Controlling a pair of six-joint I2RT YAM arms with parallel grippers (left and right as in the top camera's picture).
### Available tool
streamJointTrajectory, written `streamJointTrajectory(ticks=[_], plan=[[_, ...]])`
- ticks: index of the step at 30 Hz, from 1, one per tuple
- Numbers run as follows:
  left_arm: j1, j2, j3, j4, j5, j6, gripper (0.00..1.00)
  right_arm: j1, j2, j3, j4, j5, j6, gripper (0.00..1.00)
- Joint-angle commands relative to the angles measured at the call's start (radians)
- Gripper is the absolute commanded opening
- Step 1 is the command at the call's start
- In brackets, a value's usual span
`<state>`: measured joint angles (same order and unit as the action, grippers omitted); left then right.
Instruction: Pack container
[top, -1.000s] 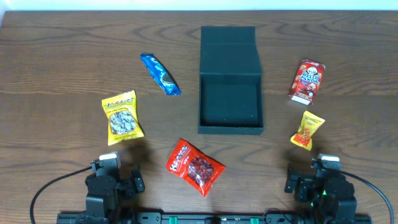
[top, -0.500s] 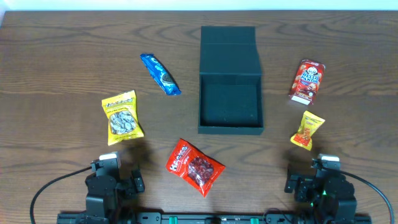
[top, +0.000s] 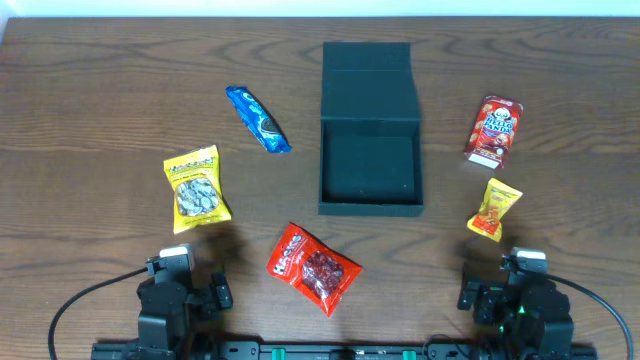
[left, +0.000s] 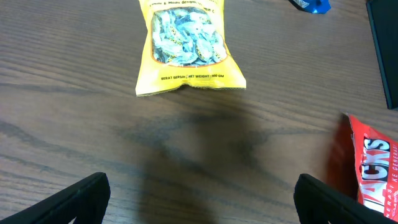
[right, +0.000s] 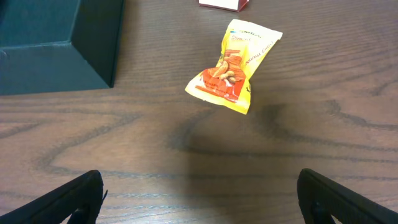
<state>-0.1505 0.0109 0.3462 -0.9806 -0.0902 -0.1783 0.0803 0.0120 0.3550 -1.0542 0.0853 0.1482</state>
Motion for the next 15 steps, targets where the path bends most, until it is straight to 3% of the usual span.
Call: streamJointTrajectory(ticks=[1, 15], plan=[[0.006, -0.007, -0.037, -0.011, -0.024, 0.018, 0.96, -0.01, -0.005, -0.003, -0.005, 0.001, -0.008, 0.99], [0.006, -0.007, -0.037, -0.01, -0.025, 0.025, 0.95, -0.01, -0.005, -0.003, -0.005, 0.001, -0.008, 0.99]])
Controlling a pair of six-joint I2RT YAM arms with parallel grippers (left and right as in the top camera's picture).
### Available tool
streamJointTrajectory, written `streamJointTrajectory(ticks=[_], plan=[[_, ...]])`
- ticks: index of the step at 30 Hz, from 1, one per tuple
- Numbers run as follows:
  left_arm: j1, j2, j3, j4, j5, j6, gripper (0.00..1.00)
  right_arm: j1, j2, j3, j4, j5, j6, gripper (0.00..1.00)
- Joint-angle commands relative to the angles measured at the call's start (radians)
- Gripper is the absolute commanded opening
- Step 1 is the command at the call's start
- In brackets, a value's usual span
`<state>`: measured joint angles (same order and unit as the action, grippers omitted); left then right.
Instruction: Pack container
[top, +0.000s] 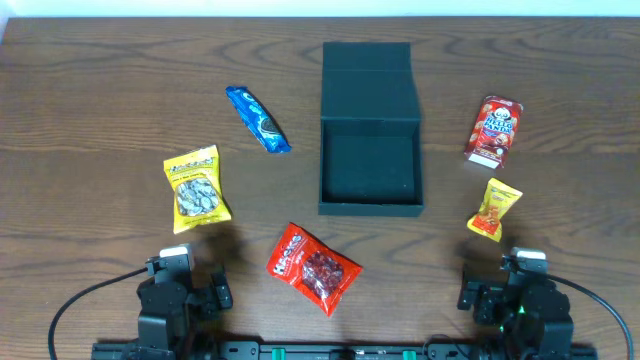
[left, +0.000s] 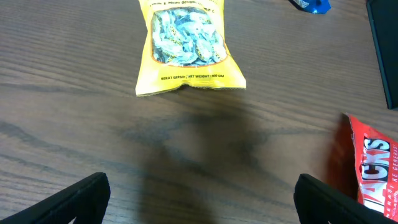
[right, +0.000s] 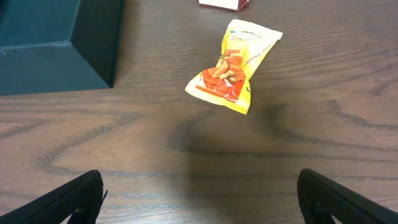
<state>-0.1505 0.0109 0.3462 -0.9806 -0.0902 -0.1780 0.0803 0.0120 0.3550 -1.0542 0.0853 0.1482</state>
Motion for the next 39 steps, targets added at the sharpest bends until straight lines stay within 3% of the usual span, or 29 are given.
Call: streamJointTrajectory(ticks=[1, 9, 19, 23, 31, 39], plan=[[0.006, -0.006, -0.037, -0.01, -0.025, 0.025, 0.95, -0.01, -0.005, -0.003, -0.005, 0.001, -0.008, 0.99], [0.006, 0.124, 0.034, 0.034, 0.027, 0.013, 0.95, -0.01, -0.005, -0.003, -0.005, 0.001, -0.008, 0.99], [0.006, 0.608, 0.383, 0.107, 0.227, 0.012, 0.95, -0.01, -0.005, -0.003, -0.005, 0.001, -0.008, 0.99], [0.006, 0.808, 0.558, 0.082, 0.325, -0.065, 0.96, -0.01, -0.005, -0.003, -0.005, 0.001, -0.008, 0.99], [-0.028, 1.107, 0.759, 0.054, 0.324, -0.073, 0.95, -0.01, -0.005, -0.003, -0.005, 0.001, -0.008, 0.99], [-0.132, 1.406, 1.006, 0.048, 0.224, -0.286, 0.95, -0.01, -0.005, -0.003, -0.005, 0.001, -0.008, 0.99]])
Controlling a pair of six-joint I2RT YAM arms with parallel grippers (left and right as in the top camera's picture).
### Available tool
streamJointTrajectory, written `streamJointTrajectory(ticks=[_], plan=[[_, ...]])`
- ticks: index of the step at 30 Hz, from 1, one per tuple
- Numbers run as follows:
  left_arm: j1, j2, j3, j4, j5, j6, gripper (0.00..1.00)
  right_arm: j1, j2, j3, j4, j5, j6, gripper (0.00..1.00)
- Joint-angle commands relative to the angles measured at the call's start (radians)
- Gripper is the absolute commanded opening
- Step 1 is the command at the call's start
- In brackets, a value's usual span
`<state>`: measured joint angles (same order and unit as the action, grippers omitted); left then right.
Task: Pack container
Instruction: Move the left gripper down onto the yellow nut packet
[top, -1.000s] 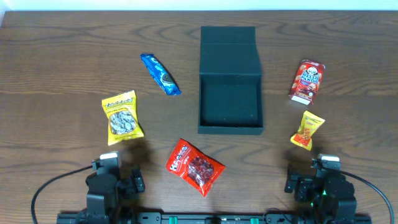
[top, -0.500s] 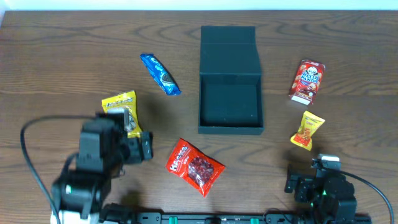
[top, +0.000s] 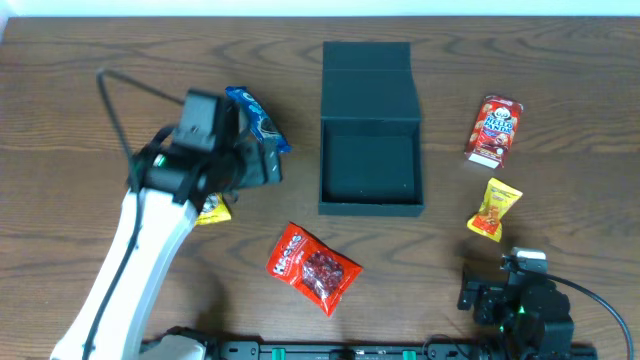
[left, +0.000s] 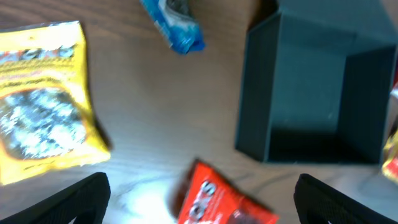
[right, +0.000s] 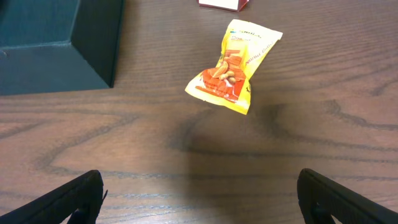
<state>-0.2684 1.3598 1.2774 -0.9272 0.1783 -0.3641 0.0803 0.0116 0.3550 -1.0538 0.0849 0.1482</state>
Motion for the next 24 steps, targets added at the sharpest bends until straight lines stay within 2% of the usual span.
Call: streamJointTrajectory(ticks=[1, 7, 10, 14, 19, 24], plan=[[-0.018, 0.081, 0.099, -0.006, -0.056, -0.131, 0.95, -0.01, -0.005, -0.003, -0.005, 0.002, -0.008, 0.99], [-0.034, 0.148, 0.165, 0.015, -0.057, -0.148, 0.95, -0.01, -0.005, -0.003, -0.005, 0.002, -0.008, 0.99], [-0.032, 0.146, 0.164, -0.042, -0.147, -0.015, 0.95, -0.01, -0.005, -0.003, -0.005, 0.002, -0.008, 0.99], [-0.021, 0.142, 0.142, -0.113, -0.264, -0.002, 0.95, -0.01, -0.005, -0.003, -0.005, 0.002, -0.008, 0.99], [0.003, 0.107, 0.014, -0.082, -0.29, -0.007, 0.95, -0.01, -0.005, -0.003, -0.005, 0.002, -0.008, 0.99], [0.042, 0.032, -0.158, 0.025, -0.291, -0.006, 0.96, -0.01, -0.005, -0.003, -0.005, 0.002, -0.008, 0.99]])
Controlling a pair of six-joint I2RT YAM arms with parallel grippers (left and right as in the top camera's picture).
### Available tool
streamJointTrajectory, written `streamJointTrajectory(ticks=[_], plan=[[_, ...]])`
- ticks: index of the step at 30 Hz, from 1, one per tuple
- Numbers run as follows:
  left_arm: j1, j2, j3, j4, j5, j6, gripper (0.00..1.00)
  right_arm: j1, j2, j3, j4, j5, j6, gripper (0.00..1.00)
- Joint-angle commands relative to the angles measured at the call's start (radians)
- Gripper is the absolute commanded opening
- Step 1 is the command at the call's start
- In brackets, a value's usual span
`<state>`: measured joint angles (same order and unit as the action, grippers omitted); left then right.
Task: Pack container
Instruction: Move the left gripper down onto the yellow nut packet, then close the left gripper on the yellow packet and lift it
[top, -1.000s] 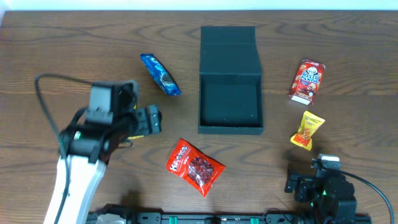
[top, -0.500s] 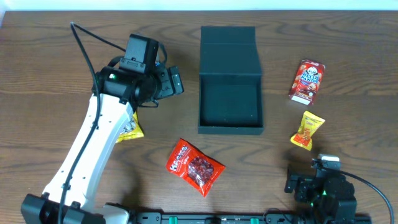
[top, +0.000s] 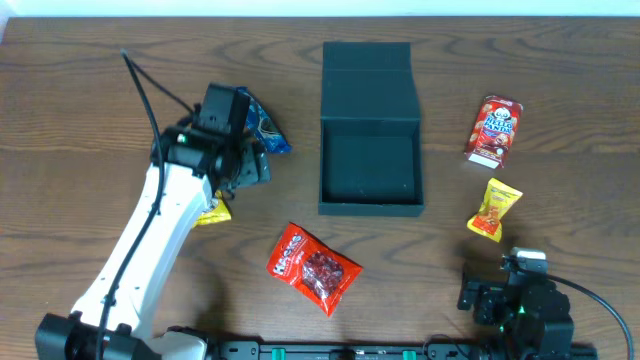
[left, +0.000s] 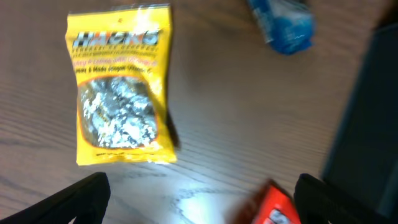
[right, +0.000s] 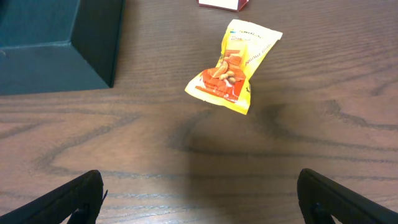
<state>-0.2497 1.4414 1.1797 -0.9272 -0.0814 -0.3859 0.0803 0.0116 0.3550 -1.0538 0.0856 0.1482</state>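
The open dark box (top: 369, 165) stands mid-table with its lid (top: 367, 78) laid back. My left gripper (top: 243, 163) hangs open above the table between a yellow seed bag (left: 118, 111) and a blue packet (left: 280, 22). The arm covers most of the yellow seed bag (top: 212, 210) from overhead. A red snack bag (top: 312, 268) lies in front of the box, its corner (left: 271, 206) showing between the left gripper's fingers (left: 82, 198). My right gripper (right: 199, 200) rests open at the front edge, behind a small orange-yellow packet (right: 231, 65).
A red carton snack (top: 494, 130) lies right of the box, above the small orange-yellow packet (top: 495, 210). The box wall (left: 367, 112) fills the right edge of the left wrist view, and a box corner (right: 59, 43) the upper left of the right wrist view.
The left gripper has swung left: its view then faced the open box, now it takes in the whole yellow seed bag with the box at the right edge. The right arm has not moved.
Both grippers rested open at the table's front edge, the left facing the yellow bag, the right facing the orange-yellow packet. The left arm was then stretched out over the table near the blue packet and box, and now hangs nearer the yellow bag.
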Motion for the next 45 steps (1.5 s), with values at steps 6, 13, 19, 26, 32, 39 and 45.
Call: streamJointTrajectory(ticks=[6, 13, 19, 26, 32, 39, 45], plan=[[0.127, -0.101, -0.185, 0.166, -0.032, 0.031, 0.95, -0.01, -0.005, -0.003, -0.005, 0.001, -0.008, 0.99], [0.193, 0.0, -0.197, 0.249, -0.03, 0.132, 0.95, -0.01, -0.005, -0.003, -0.005, 0.001, -0.008, 0.99], [0.249, 0.15, -0.197, 0.27, -0.022, 0.116, 0.96, -0.01, -0.005, -0.003, -0.005, 0.001, -0.008, 0.99], [0.251, 0.237, -0.197, 0.298, -0.025, 0.116, 0.95, -0.01, -0.005, -0.003, -0.005, 0.001, -0.008, 0.99], [0.251, 0.276, -0.197, 0.311, -0.027, 0.117, 0.96, -0.01, -0.005, -0.003, -0.005, 0.001, -0.008, 0.99], [0.251, 0.307, -0.197, 0.312, -0.026, 0.109, 0.96, -0.01, -0.005, -0.003, -0.005, 0.001, -0.008, 0.99], [0.251, 0.324, -0.197, 0.315, -0.027, 0.109, 0.96, -0.01, -0.005, -0.003, -0.005, 0.001, -0.008, 0.99]])
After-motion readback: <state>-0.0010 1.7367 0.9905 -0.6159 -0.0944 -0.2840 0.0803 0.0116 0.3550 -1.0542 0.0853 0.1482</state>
